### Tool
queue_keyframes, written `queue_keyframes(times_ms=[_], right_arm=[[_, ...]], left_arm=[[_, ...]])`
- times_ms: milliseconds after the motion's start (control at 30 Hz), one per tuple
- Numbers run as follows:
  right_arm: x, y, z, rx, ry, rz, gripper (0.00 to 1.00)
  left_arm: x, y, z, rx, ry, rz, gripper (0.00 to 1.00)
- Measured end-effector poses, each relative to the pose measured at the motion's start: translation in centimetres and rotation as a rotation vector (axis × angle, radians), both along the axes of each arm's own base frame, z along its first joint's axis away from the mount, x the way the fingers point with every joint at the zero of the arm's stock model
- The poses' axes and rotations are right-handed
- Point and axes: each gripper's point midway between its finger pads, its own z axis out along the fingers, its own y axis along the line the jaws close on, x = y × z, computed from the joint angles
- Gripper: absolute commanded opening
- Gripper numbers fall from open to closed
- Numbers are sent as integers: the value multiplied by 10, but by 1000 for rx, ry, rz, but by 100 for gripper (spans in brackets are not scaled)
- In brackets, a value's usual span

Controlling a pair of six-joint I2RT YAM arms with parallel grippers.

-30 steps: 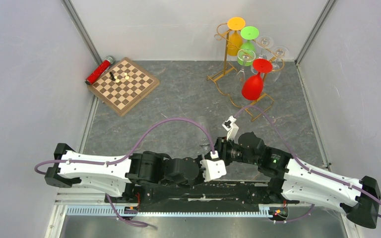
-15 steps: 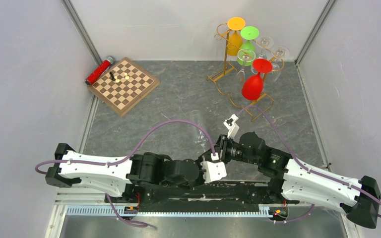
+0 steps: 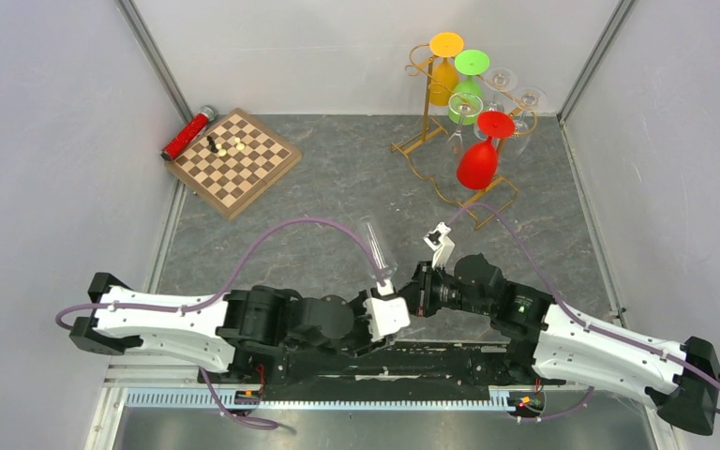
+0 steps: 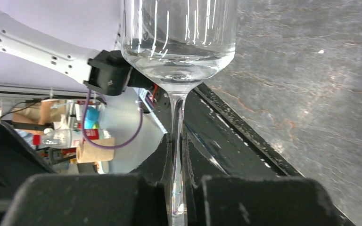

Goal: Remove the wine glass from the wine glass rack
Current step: Place the wine glass at the center of the board.

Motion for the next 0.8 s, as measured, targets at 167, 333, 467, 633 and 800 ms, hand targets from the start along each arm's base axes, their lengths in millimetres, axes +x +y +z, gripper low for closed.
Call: queue_keyframes(times_ms=[167,333,467,633,800], right_arm=[[2,-12,-8,-58,-59,-5,0],[10,-32,-22,-173,-166,-23,0],[19,-48,-28,-253,-260,-48,0],[35,-65,-27,-352,-400,-74,0],[49,-79,-25,-456,-557,-65,0]], left_arm=[[3,10,21,-87,1,15,57],[3,20,43,-191,41,34,58],[6,23,51,-241,73,56,59],[26,23,48,-261,120,102,58],[51,29,38,-281,201,179,59]])
